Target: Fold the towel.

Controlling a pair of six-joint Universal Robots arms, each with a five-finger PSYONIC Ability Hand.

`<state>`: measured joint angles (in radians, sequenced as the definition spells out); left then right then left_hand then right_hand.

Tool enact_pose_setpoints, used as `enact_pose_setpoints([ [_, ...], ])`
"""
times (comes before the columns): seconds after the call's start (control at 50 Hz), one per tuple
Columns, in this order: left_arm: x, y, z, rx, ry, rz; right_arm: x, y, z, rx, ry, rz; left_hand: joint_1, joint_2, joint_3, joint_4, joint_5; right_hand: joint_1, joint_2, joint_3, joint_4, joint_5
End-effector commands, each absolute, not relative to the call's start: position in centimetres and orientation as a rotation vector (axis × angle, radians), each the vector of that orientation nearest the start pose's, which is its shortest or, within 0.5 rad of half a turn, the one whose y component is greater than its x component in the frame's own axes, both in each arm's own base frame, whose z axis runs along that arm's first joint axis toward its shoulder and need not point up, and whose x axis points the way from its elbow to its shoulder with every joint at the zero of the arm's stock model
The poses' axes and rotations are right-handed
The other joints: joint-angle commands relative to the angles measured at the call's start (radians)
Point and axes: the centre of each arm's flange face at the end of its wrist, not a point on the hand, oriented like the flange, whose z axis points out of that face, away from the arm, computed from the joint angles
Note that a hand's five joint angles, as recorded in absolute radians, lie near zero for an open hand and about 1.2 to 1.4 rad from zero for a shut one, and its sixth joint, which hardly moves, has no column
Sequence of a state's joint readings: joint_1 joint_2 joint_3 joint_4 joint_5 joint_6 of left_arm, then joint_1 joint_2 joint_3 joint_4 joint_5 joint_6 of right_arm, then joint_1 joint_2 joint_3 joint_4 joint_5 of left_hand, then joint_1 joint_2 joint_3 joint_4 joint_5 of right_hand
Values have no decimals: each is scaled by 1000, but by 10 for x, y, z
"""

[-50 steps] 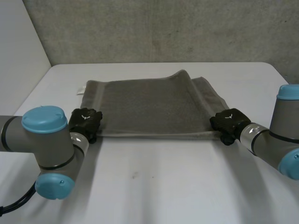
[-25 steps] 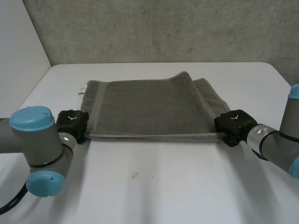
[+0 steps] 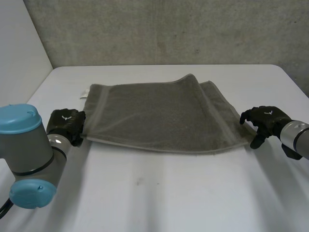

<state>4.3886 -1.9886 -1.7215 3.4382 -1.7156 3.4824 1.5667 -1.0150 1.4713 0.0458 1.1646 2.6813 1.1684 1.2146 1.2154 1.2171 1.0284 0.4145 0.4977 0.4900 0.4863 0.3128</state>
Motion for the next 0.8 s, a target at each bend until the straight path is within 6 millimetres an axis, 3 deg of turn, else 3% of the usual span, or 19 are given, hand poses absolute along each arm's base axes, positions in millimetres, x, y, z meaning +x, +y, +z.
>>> enact_pose_setpoints([
  [0.02, -222, -288, 152, 661, 2315, -1819, 163, -358, 137, -945, 2436, -1579, 228, 182, 181, 179, 193, 111, 28, 35, 39, 38],
  [0.3, -221, -289, 148, 661, 2323, -1805, 166, -363, 129, -946, 2429, -1583, 228, 182, 181, 179, 193, 143, 60, 68, 71, 70],
  [0.36, -220, -290, 149, 657, 2320, -1807, 165, -368, 122, -947, 2419, -1610, 228, 182, 181, 179, 193, 287, 204, 211, 215, 214],
  [0.4, -221, -289, 149, 660, 2323, -1804, 167, -371, 117, -950, 2407, -1631, 228, 182, 181, 179, 193, 643, 560, 567, 571, 570],
  [0.42, -221, -289, 149, 660, 2323, -1804, 167, -371, 117, -950, 2407, -1631, 228, 182, 181, 179, 193, 645, 562, 570, 573, 572],
  [0.44, -220, -289, 148, 664, 2326, -1796, 167, -373, 117, -951, 2398, -1652, 228, 182, 181, 179, 193, 978, 895, 903, 907, 906],
  [0.54, -222, -283, 146, 693, 2350, -1762, 168, -376, 125, -920, 2375, -1690, 228, 182, 181, 179, 193, 982, 899, 906, 910, 909],
  [0.62, -223, -277, 159, 718, 2360, -1737, 167, -374, 149, -903, 2348, -1750, 228, 182, 181, 179, 193, 982, 899, 906, 910, 909],
  [0.64, -223, -277, 160, 719, 2360, -1737, 165, -371, 176, -912, 2320, -1816, 228, 182, 181, 179, 193, 982, 899, 906, 910, 909],
  [0.66, -221, -273, 176, 714, 2347, -1757, 164, -364, 203, -926, 2300, -1858, 228, 182, 181, 179, 193, 982, 899, 906, 910, 909],
  [0.68, -221, -273, 176, 713, 2346, -1757, 164, -364, 203, -926, 2300, -1859, 228, 182, 181, 179, 193, 982, 899, 906, 910, 909],
  [0.72, -218, -261, 209, 756, 2324, -1766, 162, -345, 238, -981, 2311, -1852, 228, 182, 181, 179, 193, 982, 899, 906, 910, 909],
  [0.8, -215, -247, 222, 855, 2307, -1709, 158, -326, 260, -1076, 2348, -1824, 228, 182, 181, 179, 193, 982, 899, 906, 910, 909],
])
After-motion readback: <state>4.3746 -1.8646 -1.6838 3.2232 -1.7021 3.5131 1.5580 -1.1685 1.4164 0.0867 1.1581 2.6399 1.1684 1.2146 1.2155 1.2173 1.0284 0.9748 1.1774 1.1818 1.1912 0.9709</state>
